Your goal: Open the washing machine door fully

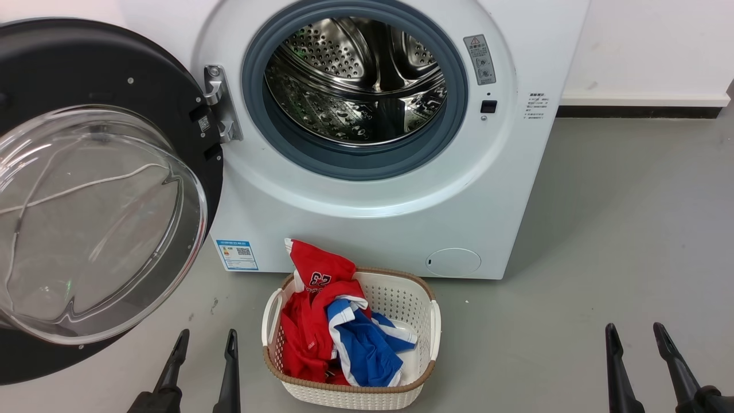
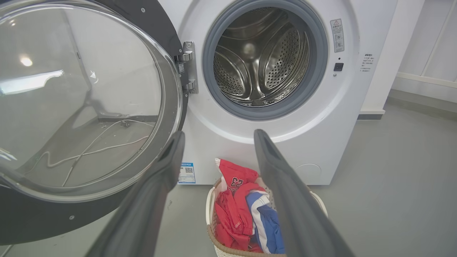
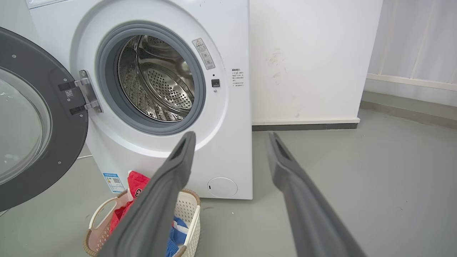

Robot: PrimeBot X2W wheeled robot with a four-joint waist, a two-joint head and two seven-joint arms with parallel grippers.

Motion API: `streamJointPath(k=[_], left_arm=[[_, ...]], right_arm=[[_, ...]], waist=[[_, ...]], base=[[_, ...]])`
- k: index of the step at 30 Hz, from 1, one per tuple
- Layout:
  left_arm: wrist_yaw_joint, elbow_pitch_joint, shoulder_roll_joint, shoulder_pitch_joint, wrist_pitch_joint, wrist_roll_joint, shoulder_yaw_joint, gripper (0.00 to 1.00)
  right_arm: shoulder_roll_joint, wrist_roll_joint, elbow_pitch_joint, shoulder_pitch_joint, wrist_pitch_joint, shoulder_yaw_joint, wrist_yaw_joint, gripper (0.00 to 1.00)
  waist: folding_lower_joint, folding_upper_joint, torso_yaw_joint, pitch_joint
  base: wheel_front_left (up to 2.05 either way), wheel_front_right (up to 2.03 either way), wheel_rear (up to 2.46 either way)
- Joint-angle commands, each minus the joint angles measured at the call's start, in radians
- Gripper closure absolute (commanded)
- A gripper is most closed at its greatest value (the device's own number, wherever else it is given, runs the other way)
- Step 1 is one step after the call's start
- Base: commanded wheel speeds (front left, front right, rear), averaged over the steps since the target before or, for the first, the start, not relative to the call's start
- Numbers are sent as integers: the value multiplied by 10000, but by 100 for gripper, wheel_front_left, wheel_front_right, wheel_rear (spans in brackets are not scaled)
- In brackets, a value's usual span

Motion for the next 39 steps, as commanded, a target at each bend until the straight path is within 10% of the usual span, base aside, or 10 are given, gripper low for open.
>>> streamJointPath(k=[1,14,15,39], left_arm=[[51,36,-8,99,23,-60,-30,0],[0,349,-12,-118,23,40,75,0],[11,349,-4,-26,0,21,71,100],[-155,1176,-30,-691,949,-3806,280,100]], right_arm=[[9,-6,12,75,-21,1,-2,0],[9,-83,32,0,-21,48,-2,0],[0,-11,19,-3,0,40,0,100],[-183,3901,1055,-810,743,232,0,100]], waist=[[1,0,10,9],[1,0,38,24],[1,0,37,24],[1,0,-11,108]], base=[[0,0,0],[0,0,0],[0,0,0],[0,0,0]])
